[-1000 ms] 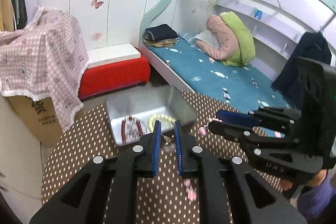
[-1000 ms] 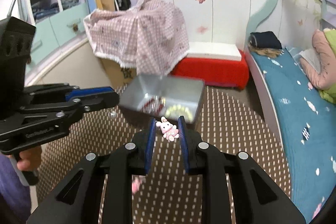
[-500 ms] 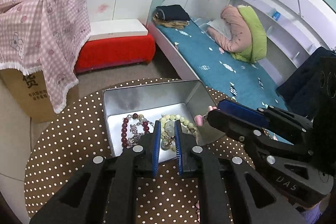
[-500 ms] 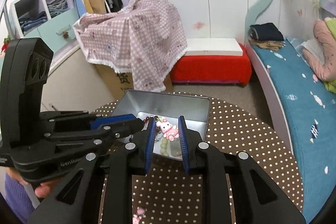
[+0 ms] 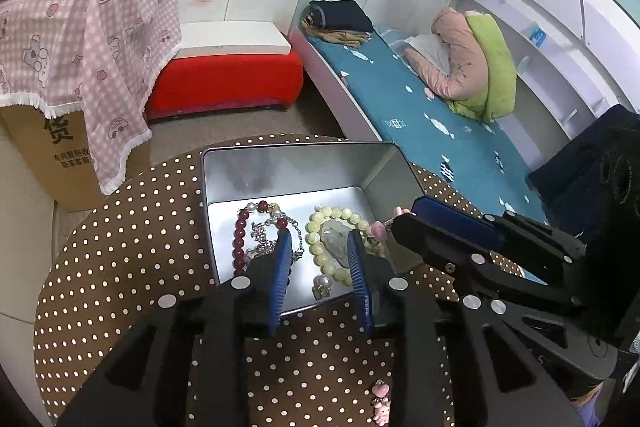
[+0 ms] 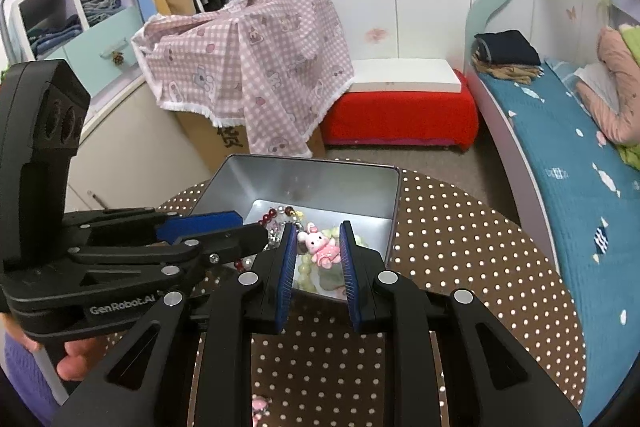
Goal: Organize jewelry
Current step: 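Carry the earring and pink charm into the tin box and open both grippers, then grasp the last pink bunny charm with the right gripper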
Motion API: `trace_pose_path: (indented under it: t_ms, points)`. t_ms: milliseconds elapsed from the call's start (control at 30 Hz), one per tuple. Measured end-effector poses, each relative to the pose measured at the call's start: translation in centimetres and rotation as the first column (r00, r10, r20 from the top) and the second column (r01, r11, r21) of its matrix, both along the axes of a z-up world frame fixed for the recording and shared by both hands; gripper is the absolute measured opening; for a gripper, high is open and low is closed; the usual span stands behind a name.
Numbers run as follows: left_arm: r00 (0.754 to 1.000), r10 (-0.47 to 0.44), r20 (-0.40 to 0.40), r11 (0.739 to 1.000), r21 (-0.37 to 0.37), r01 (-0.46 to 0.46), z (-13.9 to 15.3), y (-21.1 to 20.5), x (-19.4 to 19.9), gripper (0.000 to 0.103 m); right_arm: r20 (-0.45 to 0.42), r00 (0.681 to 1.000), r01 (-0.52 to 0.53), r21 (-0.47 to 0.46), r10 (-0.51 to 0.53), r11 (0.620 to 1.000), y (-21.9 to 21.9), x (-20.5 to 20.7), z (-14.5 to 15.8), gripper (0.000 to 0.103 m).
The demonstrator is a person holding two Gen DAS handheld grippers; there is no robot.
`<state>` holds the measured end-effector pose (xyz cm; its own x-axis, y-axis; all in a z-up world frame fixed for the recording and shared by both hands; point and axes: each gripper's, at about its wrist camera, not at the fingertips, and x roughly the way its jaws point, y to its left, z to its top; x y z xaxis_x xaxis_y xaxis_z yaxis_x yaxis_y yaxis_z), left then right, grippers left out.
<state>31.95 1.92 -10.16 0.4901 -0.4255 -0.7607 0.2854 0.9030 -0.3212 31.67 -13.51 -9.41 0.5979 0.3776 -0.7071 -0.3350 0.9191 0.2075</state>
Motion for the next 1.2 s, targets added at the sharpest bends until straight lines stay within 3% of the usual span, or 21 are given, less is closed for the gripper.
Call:
trace_pose_path:
  t_ms: [133,233,367,700,900,1133,1200]
  points:
    - [1.000,0.014,0.012,1.000,0.004,-0.014,0.5,0.3,-0.4,0.033,-0.006,1.000,0.009,0.009,-0.009,1.000,-0.2,-0.1,0.1,0.024]
    - [0.999,0.034,0.033,0.999,-0.012,-0.034,1.3,0.9,-1.2,0.047,0.005,1.000,0.031,0.002,-0.031,1.000,-0.5,-0.4,0.6,0.028]
    - [0.995,0.080,0.057,0.996,-0.051,-0.077,2.4,2.2,-2.4,0.061,0.036,0.997,0.060,0.022,-0.061,0.998,-1.3,-1.6,1.7,0.049]
    - [0.972,0.191,0.134,0.981,0.011,-0.194,4.0,5.1,-6.6,0.062,0.071,0.994,0.081,-0.024,-0.079,0.996,-1.6,-8.0,1.9,0.052]
    - [0.967,0.223,0.122,0.974,0.011,-0.226,3.8,6.2,-7.4,0.062,-0.022,0.998,0.058,-0.067,-0.060,0.996,0.6,-11.3,-2.3,0.052]
    - [0.968,0.221,0.123,0.973,0.040,-0.227,3.1,7.0,-8.1,0.062,-0.094,0.994,0.054,-0.101,-0.063,0.993,2.4,-11.9,-6.1,0.051]
    - [0.968,0.220,0.117,0.973,0.039,-0.226,2.8,7.3,-8.1,0.062,-0.075,0.995,0.055,-0.128,-0.065,0.990,2.9,-11.8,-6.2,0.042]
